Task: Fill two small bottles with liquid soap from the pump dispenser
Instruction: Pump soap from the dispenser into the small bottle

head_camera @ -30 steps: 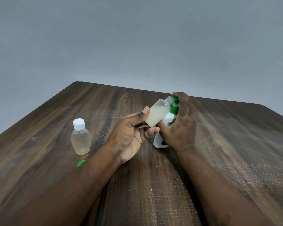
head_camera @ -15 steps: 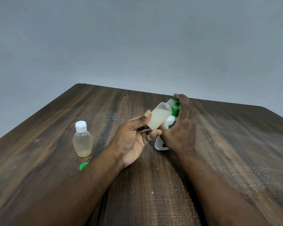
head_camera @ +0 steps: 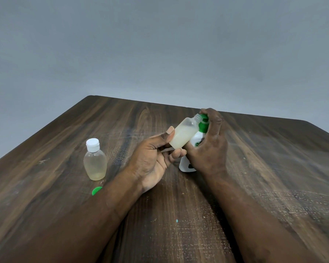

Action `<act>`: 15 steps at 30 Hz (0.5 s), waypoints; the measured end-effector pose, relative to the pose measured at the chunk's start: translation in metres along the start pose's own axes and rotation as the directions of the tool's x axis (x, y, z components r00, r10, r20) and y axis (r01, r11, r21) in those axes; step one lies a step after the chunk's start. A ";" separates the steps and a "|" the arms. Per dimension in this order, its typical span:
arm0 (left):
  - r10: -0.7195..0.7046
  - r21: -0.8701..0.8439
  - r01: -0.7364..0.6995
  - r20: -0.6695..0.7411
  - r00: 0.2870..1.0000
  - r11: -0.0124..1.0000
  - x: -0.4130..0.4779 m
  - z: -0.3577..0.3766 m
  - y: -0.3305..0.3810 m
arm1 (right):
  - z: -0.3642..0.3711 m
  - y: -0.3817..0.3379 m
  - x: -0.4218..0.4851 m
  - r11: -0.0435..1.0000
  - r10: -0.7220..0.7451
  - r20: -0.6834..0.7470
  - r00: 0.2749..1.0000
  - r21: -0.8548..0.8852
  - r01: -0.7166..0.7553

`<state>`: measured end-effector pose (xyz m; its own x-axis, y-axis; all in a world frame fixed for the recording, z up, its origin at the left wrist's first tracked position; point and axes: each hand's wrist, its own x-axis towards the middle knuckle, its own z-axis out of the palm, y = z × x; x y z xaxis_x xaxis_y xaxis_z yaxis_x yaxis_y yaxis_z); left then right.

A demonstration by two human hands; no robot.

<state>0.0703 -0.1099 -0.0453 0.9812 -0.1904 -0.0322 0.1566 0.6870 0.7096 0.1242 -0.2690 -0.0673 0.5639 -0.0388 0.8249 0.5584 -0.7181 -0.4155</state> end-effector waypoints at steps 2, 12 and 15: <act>0.002 -0.005 -0.002 0.002 1.000 1.000 0.000 0.001 0.001 | 0.000 0.000 0.000 1.000 0.001 0.002 1.000 0.001 -0.001; -0.002 -0.005 0.002 0.014 1.000 1.000 0.001 0.000 0.000 | 0.001 -0.001 0.001 1.000 0.001 -0.023 1.000 0.027 0.000; -0.007 -0.010 0.007 0.013 1.000 1.000 0.000 0.000 0.000 | 0.002 0.000 0.000 0.999 0.001 -0.033 0.999 0.052 0.001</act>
<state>0.0703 -0.1100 -0.0454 0.9785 -0.2042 -0.0275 0.1643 0.6926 0.7024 0.1254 -0.2680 -0.0676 0.5443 -0.0620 0.8366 0.5897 -0.6810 -0.4341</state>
